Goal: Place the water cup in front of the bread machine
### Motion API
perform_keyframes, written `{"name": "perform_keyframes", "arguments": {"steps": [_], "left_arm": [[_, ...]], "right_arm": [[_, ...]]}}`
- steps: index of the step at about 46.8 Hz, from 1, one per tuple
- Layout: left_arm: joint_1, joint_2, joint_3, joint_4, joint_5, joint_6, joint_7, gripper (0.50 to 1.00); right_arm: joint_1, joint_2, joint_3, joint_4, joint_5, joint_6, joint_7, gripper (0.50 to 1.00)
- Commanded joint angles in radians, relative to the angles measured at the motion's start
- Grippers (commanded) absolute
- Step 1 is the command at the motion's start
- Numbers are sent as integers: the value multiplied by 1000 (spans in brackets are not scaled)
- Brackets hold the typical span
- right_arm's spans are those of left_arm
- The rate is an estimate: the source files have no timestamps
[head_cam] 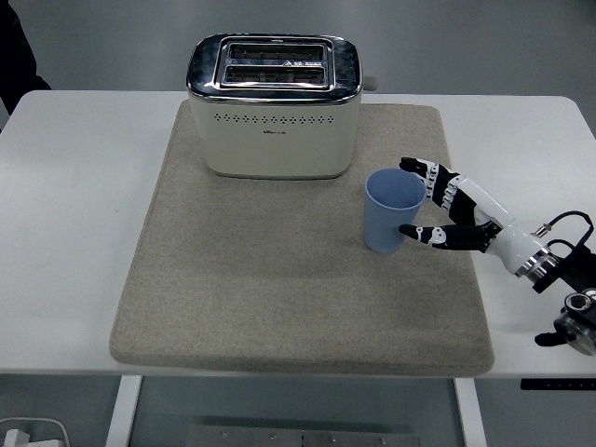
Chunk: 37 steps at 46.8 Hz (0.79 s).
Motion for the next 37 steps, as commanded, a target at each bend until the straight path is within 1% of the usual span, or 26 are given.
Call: {"name": "perform_keyframes", "arguments": {"steps": [1, 28, 31, 37], "left_arm": [[0, 0, 0, 0, 0, 0, 0, 1000], [0, 0, 0, 0, 0, 0, 0, 1000], [0, 0, 0, 0, 1, 0, 0, 1000], [-1, 0, 0, 0, 0, 0, 0, 1000]], "right_arm": [[0, 4, 2, 8, 0, 0, 1, 928], [15, 12, 3, -4, 0, -1, 1, 928], [14, 18, 3, -5, 0, -1, 2, 928], [15, 52, -1, -21, -3, 0, 1, 928]]}}
